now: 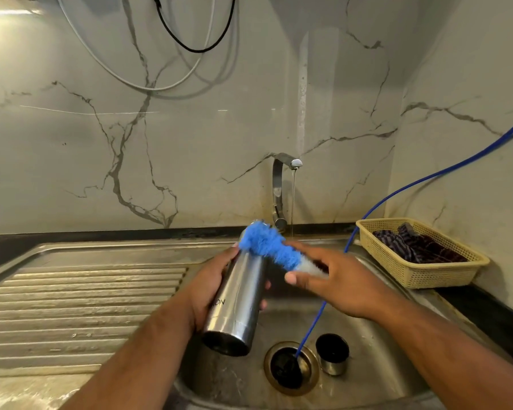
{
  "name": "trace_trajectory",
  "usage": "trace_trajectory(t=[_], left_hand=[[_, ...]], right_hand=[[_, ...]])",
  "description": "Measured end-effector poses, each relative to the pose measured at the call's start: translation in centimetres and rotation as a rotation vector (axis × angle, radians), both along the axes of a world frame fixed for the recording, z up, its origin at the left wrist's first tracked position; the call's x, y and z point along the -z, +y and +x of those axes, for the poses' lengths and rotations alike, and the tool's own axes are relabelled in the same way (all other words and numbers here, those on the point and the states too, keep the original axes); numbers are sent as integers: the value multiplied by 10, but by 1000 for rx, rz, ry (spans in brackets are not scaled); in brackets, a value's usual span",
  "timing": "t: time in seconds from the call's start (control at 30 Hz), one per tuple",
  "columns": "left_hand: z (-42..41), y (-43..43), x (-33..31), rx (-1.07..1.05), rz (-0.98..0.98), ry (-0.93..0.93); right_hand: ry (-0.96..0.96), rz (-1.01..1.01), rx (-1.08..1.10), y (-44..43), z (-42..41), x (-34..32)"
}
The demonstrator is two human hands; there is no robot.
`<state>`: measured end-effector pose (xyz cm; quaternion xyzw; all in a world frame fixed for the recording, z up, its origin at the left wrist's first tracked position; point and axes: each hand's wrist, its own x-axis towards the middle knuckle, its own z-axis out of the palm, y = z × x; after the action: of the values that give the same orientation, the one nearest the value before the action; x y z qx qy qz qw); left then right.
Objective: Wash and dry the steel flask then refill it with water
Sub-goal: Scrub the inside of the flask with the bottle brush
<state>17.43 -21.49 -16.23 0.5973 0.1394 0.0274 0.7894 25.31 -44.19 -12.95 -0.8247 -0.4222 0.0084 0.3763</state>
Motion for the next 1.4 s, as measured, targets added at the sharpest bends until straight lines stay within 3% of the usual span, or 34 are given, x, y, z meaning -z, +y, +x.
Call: trace_trajectory(t=[0.07,0.17,0.2,0.3,0.37,0.53,0.67,0.8,0.93,1.0,1.13,1.3,1.4], left_hand=[[-1,2,1,-29,7,17],[-1,8,3,-107,58,34],[-1,9,4,-103,101,23],[-2,2,2,-44,164,-6],[-4,-5,-1,16,137,2],[-10,-11,-4,62,261,-38],[-11,-11,-7,57,164,2],[-12,-13,-8,46,188,-11],[-10,-16,-9,-6,189,-3],[-11,-17,-11,-3,173,-22],[-13,-14,-11,-46,258,-70],[-12,-18,-12,-19,288,-34],[-14,-18,-11,-53,300,-61]], right_hand=[[7,-9,-50,-1,2,2],[137,-289,-351,-7,-3,-4],[136,-285,-367,-7,-3,-4],[4,57,5,-4,3,-4],[-56,194,138,-3,7,-2],[-34,-68,-101,-8,8,-2],[-87,158,134,-4,8,-4],[-13,-81,-86,-9,7,-5],[-86,123,134,-4,8,-4],[-98,164,120,-3,7,-4],[-75,-83,-99,-8,3,-6],[-141,124,114,-5,7,-7],[-97,-34,-51,-8,4,-7]])
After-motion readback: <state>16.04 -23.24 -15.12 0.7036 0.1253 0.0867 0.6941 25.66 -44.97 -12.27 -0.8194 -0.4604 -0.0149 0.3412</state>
